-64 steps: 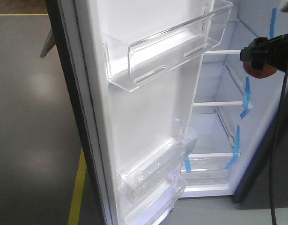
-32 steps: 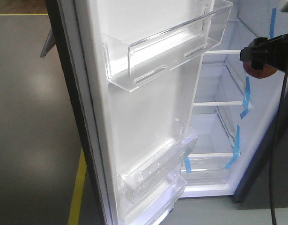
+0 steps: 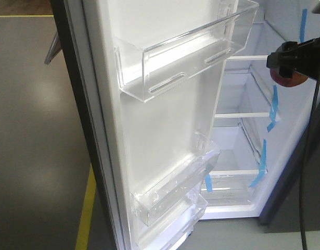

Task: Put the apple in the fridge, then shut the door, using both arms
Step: 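Extend the right gripper with the apple into the refrigerator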

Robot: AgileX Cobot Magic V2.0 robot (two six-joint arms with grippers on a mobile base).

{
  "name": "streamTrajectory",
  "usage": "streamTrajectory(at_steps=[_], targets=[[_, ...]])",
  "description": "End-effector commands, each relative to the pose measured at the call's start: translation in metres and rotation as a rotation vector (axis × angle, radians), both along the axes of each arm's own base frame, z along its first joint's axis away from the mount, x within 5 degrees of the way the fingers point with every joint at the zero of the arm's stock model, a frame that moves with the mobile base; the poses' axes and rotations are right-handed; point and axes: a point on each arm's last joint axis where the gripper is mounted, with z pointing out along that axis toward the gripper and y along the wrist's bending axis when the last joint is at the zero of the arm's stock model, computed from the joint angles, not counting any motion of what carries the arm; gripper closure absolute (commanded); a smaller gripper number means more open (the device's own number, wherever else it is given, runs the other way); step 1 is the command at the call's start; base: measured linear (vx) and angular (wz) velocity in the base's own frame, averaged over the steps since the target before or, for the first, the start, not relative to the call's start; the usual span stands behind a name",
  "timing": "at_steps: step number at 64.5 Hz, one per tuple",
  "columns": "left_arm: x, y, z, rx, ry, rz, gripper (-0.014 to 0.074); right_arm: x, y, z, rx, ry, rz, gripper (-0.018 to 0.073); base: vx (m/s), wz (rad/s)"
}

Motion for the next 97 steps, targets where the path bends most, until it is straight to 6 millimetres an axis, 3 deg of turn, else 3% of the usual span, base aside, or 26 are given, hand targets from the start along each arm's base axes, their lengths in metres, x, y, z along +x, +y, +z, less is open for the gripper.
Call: streamTrajectory(at_steps=[1, 26, 35, 42, 54, 63, 73, 85, 97], targets=[[0.0, -0.001, -0.002, -0.003, -0.059, -0.018, 0.0602, -0.006, -0.001, 0.027, 0.005, -0.136, -0.015, 0.0564, 0.0, 0.0], [0.0, -0.001, -0.002, -0.003, -0.059, -0.018, 0.0602, -0.005, -0.001, 0.03, 0.017, -0.166, -0.025, 0.0564, 0.0, 0.0], [0.0, -0.001, -0.002, -0.003, -0.059, -0.018, 0.0602, -0.014, -0.001, 0.039, 0.02, -0.196, -0.025, 0.0564, 0.0, 0.0], [0.0, -0.001, -0.002, -0.003, -0.059, -0.018, 0.0602, -0.031, -0.002, 0.062, 0.022, -0.29, -0.03, 0.0564, 0.0, 0.0], [0.0, -0.001, -0.002, -0.003, -0.059, -0.018, 0.0602, -0.076, 0.002, 0.126, 0.058, -0.508, 0.002, 0.0564, 0.0, 0.0], [0.0, -0.001, -0.002, -0.003, -0.059, -0.018, 0.0602, -0.088, 0.011, 0.159, 0.09, -0.604, 0.1, 0.0564, 0.0, 0.0], [0.0, -0.001, -0.002, -0.003, -0.059, -0.018, 0.0602, -0.07, 0.027, 0.17, 0.135, -0.646, 0.289, 0.0564, 0.0, 0.0], [0.0, -0.001, -0.002, -0.003, -0.059, -0.018, 0.0602, -0.03, 0.048, 0.157, 0.219, -0.643, 0.563, 0.0564, 0.0, 0.0], [0.0, -0.001, -0.002, -0.003, -0.059, -0.018, 0.0602, 0.004, 0.056, 0.139, 0.288, -0.58, 0.658, 0.0564, 0.0, 0.0]])
